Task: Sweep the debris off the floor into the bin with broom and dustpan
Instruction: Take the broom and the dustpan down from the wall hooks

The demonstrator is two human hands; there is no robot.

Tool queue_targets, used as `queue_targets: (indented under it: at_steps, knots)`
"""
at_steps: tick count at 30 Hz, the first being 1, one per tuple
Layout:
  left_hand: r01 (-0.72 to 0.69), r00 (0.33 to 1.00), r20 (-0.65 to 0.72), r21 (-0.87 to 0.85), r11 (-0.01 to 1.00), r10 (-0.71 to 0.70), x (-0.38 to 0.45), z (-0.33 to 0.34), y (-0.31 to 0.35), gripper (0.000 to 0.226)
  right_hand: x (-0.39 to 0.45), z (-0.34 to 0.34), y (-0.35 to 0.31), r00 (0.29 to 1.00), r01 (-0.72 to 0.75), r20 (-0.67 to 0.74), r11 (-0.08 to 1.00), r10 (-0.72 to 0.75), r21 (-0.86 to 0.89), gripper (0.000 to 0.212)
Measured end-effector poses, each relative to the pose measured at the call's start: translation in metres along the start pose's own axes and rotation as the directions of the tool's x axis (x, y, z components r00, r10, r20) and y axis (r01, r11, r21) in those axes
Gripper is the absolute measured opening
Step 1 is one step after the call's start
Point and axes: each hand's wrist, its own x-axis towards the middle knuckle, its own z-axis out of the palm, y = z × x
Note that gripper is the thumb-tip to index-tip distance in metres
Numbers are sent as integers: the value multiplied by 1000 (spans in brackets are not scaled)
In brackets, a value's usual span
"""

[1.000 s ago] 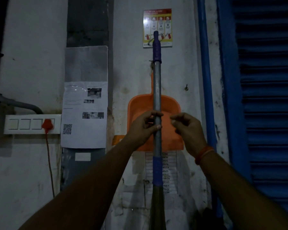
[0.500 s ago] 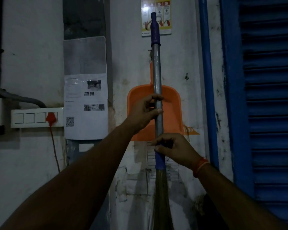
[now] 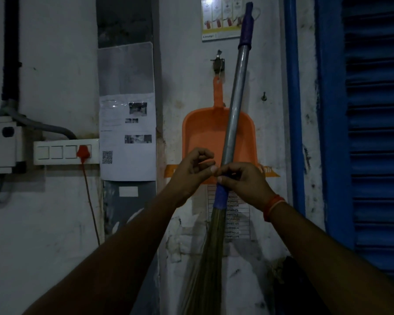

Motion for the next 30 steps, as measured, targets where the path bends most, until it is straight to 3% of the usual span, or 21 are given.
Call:
queue_targets:
  at_steps: [3,9,13,18,24,27,30]
  knots:
    - [56,998,17,5,998,-56,-20,-4,-13,24,4,-4,2,998,18,-61,1000,-19,-25,11]
    - [104,965,233,94,990,-123,-52,4,-26,31,5,-4,7,979,25,-203,999,-17,39,11]
    - [99,961,241,159,982,-136,-61,3,-26,40,3,-6,12,956,19,-294,995,11,97,12]
    - [1,963,250,380,925,-103,-65,-8,-36,29,-4,-14,20,930,7,-363,983,62,184,11]
    - [-47,973,220,470,882,-65,-64,-13,-46,21,-11,-20,22,937,-75,-312,963,157,260,11]
    - [-43,967,239,498,866,-89,-63,-24,-48,21,-20,-28,15,951,-213,-205,972,230,101,29]
    - [-20,958,256,518,855,-132,-61,-35,-46,19,-24,-34,7,953,-292,-154,928,261,-232,56]
